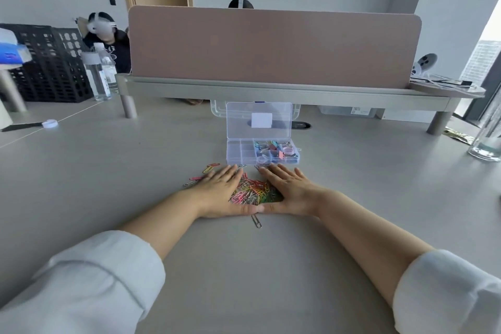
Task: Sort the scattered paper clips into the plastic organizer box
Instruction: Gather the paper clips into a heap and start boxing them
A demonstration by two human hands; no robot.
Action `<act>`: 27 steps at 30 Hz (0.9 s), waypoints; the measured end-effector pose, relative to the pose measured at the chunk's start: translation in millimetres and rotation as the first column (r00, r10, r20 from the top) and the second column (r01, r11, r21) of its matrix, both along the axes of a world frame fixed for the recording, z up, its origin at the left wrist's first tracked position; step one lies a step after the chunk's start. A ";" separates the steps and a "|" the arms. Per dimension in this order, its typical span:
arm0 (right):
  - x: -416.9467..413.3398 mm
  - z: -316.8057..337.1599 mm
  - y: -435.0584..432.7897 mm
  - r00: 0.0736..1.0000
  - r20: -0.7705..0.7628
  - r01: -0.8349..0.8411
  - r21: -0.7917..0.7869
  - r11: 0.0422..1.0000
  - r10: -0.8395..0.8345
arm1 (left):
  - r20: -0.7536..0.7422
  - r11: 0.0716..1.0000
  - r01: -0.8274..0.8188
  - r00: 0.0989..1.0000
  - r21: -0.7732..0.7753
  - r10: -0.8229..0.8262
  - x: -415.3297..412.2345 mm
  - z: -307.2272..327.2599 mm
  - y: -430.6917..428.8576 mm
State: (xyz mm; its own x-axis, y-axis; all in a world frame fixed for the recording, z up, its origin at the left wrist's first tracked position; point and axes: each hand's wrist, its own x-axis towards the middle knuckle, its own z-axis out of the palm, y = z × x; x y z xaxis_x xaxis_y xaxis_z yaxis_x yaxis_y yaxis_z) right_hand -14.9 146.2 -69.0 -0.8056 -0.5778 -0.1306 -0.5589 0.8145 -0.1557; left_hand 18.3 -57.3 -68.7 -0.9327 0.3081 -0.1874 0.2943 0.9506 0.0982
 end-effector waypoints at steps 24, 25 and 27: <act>-10.3 1.8 -17.9 1.000 0.020 0.023 -0.495 0.869 -0.016 | -0.085 0.919 -0.011 0.995 0.394 0.048 -11.9 0.0 -10.6; -10.2 2.0 -17.4 0.999 0.016 0.041 -0.538 0.842 -0.038 | -0.088 0.892 -0.017 0.994 0.453 0.063 -11.6 -0.8 -11.3; -10.7 2.0 -17.3 0.999 -0.005 0.036 -0.553 0.832 -0.047 | -0.087 0.823 -0.033 0.991 0.567 0.100 -8.6 -1.5 -12.5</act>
State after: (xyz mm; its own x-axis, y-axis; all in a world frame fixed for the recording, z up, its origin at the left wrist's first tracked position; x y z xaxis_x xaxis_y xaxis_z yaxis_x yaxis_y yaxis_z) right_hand -25.6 128.9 -67.0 -0.8295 -0.5156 0.2146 -0.5334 0.6178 -0.5777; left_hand 9.7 -69.8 -70.2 -0.9588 0.2651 0.1025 0.2728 0.7570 0.5938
